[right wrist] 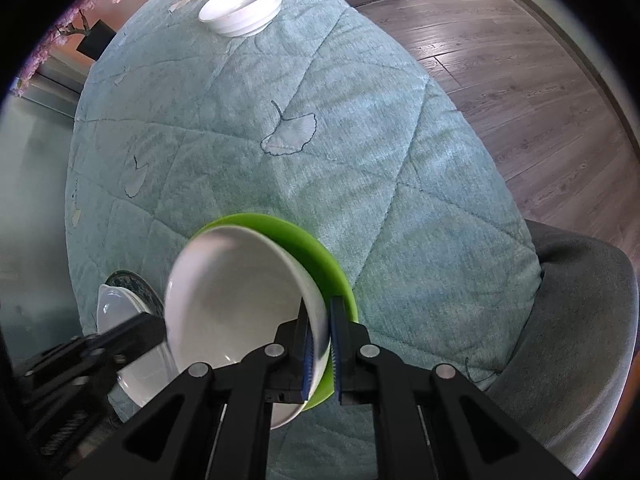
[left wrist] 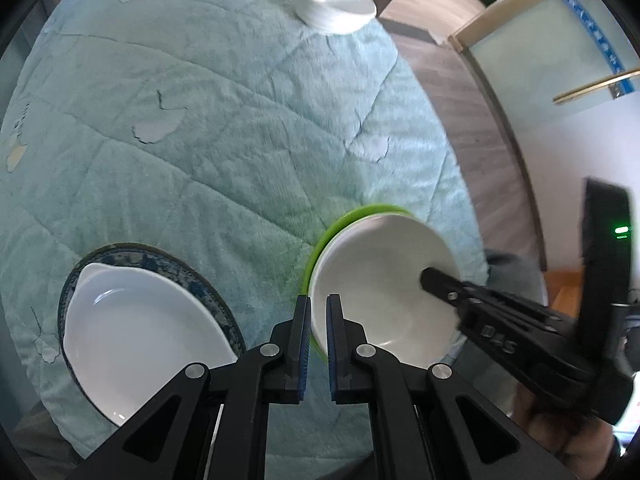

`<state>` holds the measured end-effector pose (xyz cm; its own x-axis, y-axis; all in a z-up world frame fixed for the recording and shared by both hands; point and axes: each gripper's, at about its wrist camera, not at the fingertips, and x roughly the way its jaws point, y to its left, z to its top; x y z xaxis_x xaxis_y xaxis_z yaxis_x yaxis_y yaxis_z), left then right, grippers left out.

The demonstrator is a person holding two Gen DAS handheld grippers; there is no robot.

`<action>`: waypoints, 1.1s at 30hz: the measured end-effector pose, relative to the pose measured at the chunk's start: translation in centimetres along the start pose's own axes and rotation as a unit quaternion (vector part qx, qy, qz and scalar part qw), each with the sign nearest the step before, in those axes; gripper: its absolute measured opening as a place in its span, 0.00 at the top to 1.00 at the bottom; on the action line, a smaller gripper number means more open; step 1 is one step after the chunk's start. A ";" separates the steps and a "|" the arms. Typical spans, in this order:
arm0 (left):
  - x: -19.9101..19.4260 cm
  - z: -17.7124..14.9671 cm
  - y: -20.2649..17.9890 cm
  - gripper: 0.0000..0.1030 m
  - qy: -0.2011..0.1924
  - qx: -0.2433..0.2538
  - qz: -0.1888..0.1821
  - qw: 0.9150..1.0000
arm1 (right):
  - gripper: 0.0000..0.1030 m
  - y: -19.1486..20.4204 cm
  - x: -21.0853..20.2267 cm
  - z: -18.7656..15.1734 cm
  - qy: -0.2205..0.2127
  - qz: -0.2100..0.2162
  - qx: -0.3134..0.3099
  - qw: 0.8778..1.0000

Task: Organize plates and bowls
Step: 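Open the left gripper to release the white bowl into the green bowl, then move the left tool to the remaining small white bowl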

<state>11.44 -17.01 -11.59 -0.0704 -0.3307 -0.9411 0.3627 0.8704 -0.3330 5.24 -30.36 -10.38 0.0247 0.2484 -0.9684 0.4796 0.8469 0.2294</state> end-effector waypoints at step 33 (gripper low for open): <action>-23.4 1.8 -2.4 0.02 -0.346 0.034 0.086 0.934 | 0.01 -2.1 -17.8 4.7 -0.261 0.074 -0.086 0.959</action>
<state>13.94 -12.02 11.32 0.6029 -0.3645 -0.7097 0.3736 0.9150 -0.1525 7.92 -38.74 5.97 0.5391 0.1401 -0.8305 0.2866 0.8967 0.3373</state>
